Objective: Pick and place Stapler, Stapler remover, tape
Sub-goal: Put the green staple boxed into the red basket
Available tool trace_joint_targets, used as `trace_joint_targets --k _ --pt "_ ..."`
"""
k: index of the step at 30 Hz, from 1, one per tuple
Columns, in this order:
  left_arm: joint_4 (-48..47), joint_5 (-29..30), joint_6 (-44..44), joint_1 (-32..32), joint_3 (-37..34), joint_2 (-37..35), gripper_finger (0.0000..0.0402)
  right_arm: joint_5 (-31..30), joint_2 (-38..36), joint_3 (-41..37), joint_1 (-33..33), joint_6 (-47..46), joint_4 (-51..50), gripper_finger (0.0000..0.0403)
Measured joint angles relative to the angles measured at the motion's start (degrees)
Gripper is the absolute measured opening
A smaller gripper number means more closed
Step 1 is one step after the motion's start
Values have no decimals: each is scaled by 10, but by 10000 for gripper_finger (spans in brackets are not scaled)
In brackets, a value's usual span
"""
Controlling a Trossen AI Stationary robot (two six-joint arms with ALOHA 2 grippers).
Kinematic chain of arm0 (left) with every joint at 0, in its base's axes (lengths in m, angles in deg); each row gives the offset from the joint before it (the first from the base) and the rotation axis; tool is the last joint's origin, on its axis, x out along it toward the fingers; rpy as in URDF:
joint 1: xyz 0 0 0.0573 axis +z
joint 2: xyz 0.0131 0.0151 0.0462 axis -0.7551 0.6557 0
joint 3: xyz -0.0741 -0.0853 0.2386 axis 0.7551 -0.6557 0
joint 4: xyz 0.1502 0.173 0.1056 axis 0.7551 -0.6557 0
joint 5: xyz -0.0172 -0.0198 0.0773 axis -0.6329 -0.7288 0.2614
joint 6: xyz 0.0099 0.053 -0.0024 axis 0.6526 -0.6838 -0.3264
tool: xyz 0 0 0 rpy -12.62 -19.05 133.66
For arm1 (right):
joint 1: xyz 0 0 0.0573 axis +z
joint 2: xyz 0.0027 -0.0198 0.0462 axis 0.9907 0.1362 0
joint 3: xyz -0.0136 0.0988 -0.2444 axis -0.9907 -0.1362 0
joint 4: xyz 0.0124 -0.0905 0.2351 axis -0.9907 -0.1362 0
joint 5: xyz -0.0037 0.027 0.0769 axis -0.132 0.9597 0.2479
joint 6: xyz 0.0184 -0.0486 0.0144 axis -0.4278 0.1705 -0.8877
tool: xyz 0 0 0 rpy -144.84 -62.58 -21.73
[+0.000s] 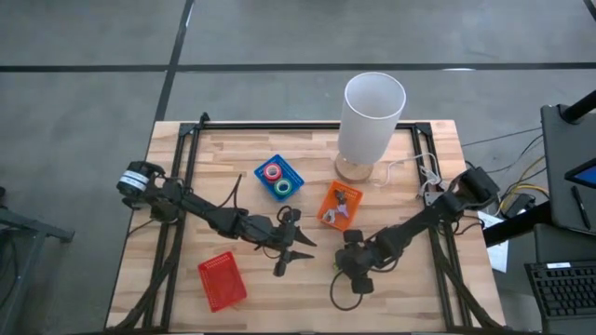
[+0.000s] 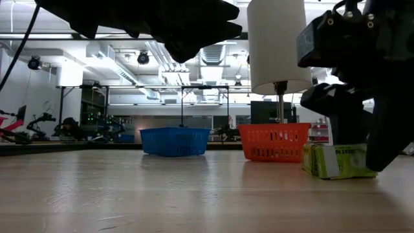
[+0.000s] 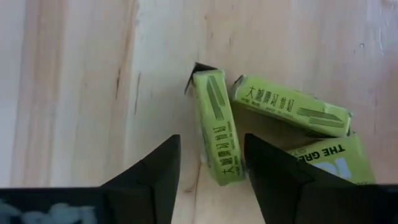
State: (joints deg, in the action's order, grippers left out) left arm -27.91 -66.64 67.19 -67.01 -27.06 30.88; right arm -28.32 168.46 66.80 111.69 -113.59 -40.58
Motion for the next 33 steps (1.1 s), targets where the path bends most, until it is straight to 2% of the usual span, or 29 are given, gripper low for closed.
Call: trace_joint_targets --k 9,16,27,33 --pt "-2 0 4 0 -2 0 154 -2 15 2 0 1 6 104" --pt "-5 0 -5 0 -2 0 154 5 -2 17 0 1 8 43" --pt "-23 1 -89 -2 -2 0 153 -2 -12 106 0 28 -43 55" --pt "-22 0 -91 -4 -2 0 154 -96 -13 167 -1 12 -146 42"
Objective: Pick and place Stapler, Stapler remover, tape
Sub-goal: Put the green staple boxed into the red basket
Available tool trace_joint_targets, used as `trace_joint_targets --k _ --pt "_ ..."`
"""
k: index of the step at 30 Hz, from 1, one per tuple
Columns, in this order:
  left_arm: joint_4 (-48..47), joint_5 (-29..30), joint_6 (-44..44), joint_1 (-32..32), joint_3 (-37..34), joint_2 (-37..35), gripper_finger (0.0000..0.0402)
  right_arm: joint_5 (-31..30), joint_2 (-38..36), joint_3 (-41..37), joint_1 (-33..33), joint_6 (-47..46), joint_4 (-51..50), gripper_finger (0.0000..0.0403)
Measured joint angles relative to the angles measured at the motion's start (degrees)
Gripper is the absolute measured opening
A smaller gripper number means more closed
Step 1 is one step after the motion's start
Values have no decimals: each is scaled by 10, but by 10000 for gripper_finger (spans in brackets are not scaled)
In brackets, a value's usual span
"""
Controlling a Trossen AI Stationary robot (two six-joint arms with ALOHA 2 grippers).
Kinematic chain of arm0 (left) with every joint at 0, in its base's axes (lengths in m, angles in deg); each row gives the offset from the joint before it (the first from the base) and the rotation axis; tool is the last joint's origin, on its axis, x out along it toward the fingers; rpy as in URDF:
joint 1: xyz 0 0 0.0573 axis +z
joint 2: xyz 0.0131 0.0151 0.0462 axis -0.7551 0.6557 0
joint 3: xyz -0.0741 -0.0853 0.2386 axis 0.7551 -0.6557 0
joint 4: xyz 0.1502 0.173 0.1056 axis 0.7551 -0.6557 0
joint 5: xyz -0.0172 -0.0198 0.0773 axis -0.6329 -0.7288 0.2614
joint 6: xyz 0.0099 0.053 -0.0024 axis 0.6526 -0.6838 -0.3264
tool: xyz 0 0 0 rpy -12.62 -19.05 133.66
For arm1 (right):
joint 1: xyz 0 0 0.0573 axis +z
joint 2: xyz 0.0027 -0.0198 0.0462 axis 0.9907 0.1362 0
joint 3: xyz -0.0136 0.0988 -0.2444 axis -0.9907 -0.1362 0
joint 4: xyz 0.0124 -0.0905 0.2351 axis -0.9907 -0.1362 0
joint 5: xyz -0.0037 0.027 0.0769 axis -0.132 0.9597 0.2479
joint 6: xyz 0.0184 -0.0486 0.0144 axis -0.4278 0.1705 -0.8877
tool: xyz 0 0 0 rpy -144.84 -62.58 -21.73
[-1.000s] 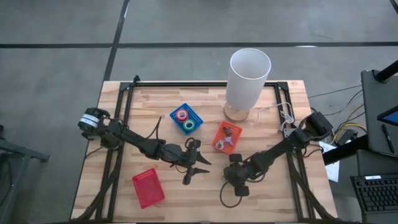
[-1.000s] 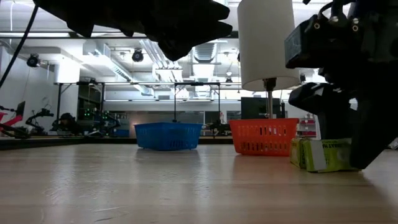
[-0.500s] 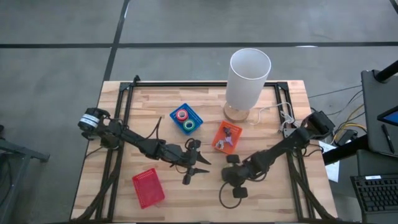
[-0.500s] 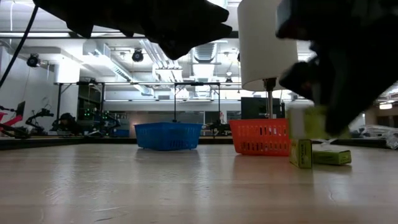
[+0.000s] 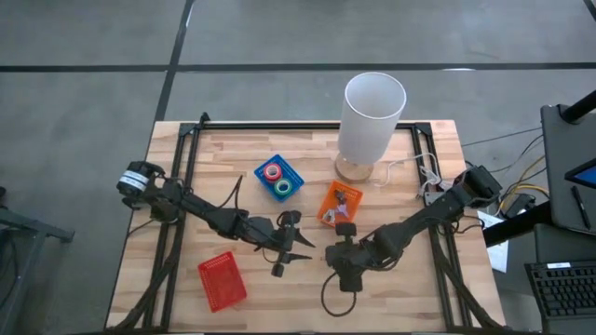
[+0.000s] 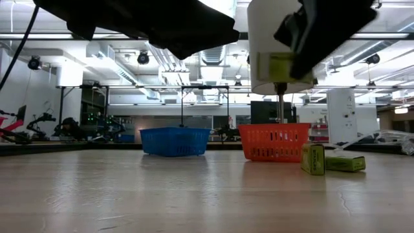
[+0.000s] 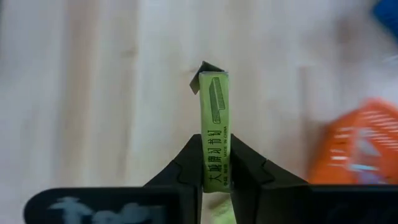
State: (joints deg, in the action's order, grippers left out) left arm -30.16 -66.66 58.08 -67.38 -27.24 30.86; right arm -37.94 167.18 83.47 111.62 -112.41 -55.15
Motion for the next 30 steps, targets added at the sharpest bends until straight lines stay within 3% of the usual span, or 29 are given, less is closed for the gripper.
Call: trace_joint_targets --k 7,30 --pt "2 0 -11 0 0 0 154 -81 0 46 -4 -13 -43 51" --pt "17 87 -21 1 0 0 154 -101 0 64 -17 -9 -5 49"
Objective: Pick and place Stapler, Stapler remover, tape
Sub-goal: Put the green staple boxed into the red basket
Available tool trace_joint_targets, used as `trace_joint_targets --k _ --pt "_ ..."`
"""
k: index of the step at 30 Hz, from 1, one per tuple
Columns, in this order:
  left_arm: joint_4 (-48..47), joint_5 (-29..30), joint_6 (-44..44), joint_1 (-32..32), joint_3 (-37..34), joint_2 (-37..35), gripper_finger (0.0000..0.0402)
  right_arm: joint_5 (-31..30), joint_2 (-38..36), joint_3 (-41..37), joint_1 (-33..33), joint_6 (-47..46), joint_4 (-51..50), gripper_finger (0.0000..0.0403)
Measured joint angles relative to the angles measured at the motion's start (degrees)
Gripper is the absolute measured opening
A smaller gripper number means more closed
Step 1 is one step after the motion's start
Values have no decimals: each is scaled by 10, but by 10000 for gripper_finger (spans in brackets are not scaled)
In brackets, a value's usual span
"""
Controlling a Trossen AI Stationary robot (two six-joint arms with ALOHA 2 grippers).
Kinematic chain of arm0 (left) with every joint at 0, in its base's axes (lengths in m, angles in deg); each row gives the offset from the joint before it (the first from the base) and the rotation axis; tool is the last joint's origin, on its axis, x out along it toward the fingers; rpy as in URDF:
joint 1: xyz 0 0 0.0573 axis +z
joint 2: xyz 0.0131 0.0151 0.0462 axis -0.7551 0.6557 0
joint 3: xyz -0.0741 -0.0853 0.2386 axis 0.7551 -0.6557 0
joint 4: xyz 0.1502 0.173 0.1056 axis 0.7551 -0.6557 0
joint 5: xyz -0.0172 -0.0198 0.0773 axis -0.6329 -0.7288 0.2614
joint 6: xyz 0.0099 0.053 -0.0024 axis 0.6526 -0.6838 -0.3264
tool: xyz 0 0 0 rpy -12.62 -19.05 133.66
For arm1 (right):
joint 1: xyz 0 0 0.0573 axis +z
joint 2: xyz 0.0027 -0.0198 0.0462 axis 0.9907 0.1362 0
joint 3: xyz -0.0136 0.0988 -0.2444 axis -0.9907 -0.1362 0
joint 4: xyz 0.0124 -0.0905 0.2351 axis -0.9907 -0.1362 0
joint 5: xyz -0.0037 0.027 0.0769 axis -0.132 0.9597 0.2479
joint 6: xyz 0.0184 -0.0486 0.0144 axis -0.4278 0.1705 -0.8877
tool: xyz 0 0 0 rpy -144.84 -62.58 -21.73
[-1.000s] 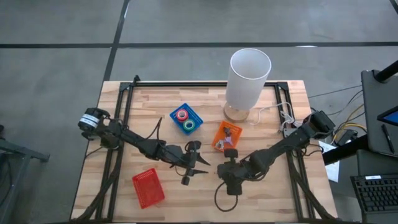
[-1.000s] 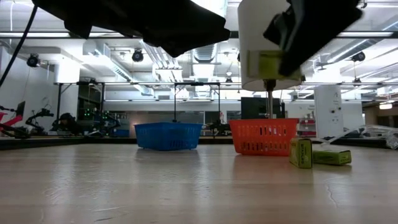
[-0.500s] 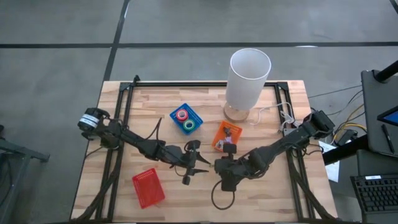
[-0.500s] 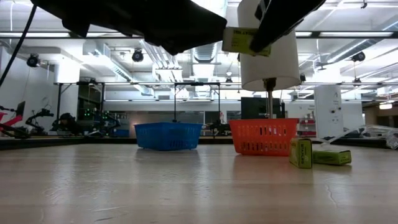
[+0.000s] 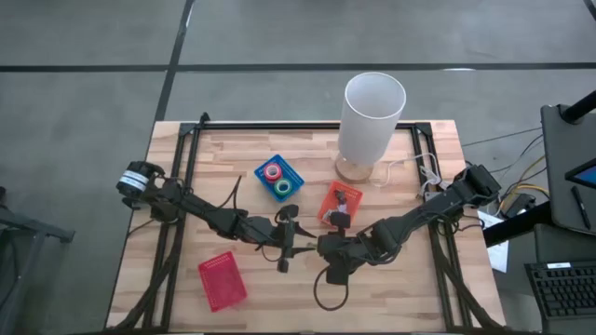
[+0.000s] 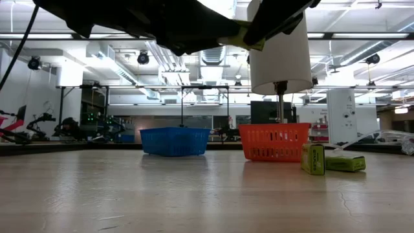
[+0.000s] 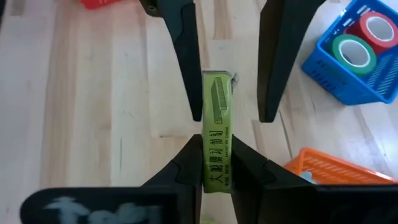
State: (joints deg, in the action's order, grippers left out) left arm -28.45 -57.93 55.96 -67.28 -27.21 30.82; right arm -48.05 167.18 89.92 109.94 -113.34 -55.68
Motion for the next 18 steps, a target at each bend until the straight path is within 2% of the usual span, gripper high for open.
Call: trace_joint_targets --k 11,18 --pt "1 -2 3 -1 0 0 148 1 0 0 -3 9 14 47" --pt "1 -3 2 -1 0 0 104 0 0 0 -7 7 13 52"
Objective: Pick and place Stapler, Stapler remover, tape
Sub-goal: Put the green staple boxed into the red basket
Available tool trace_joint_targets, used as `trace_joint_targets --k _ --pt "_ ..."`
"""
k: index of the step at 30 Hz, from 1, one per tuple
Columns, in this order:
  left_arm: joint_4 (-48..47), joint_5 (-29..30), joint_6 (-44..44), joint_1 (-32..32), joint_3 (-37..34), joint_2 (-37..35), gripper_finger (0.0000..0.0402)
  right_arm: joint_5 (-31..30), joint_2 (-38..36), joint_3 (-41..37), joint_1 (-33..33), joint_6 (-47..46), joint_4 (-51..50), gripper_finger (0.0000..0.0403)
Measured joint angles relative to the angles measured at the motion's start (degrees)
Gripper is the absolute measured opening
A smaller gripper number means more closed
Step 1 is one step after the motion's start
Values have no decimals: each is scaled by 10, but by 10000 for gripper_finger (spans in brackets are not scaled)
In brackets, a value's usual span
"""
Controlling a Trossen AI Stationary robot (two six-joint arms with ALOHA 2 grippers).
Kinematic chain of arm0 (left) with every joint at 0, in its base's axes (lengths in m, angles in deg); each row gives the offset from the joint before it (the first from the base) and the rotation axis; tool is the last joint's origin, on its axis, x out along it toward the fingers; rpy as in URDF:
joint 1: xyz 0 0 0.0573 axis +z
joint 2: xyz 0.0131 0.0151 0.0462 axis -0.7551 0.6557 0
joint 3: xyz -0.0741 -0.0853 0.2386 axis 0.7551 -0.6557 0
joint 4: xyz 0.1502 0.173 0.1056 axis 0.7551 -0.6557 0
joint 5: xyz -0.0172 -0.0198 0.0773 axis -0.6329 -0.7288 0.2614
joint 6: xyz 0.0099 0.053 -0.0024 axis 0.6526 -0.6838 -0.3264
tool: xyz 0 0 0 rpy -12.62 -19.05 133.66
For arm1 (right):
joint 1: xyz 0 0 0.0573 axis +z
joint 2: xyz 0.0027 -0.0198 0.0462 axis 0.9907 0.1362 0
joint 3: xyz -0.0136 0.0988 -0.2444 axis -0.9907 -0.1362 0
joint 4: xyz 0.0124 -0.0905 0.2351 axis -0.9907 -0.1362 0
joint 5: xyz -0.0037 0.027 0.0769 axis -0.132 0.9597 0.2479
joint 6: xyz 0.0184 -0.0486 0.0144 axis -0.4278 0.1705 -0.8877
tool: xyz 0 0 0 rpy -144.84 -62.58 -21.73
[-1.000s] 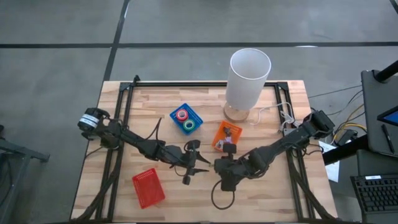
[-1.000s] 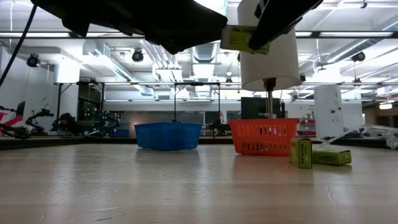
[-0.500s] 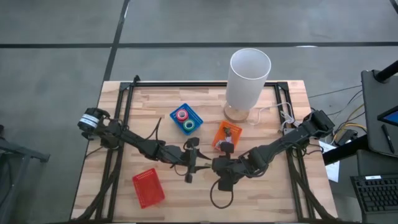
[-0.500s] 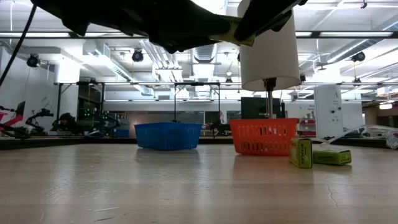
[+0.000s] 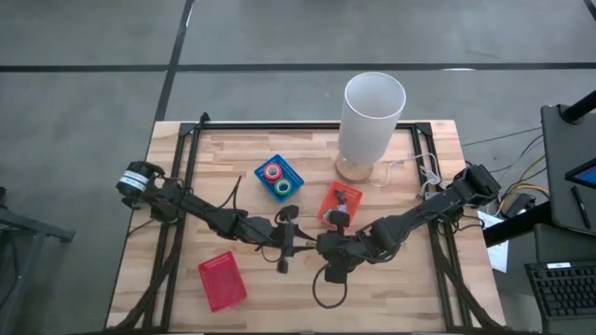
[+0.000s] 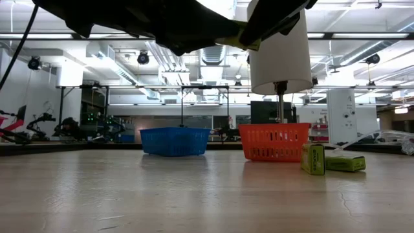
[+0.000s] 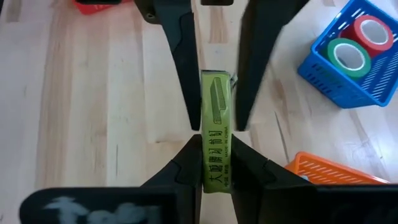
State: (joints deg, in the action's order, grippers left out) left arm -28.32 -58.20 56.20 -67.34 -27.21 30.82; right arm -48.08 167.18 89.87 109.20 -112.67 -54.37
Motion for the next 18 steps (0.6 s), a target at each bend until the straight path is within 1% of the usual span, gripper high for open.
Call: trace_joint_targets --k 6,11,13,16,18 --pt "-2 -6 -9 0 0 0 43 -10 0 0 1 0 0 49" --pt "-12 -6 -10 0 1 -1 43 -10 0 0 1 1 -5 73" --pt "-37 -6 -6 0 0 -4 46 -3 -1 0 2 0 -15 85" --pt "-83 -12 17 0 0 -20 62 6 -2 0 3 -8 -39 103" --pt "-120 -17 37 -2 0 -34 63 7 -2 -2 5 -17 -55 114"
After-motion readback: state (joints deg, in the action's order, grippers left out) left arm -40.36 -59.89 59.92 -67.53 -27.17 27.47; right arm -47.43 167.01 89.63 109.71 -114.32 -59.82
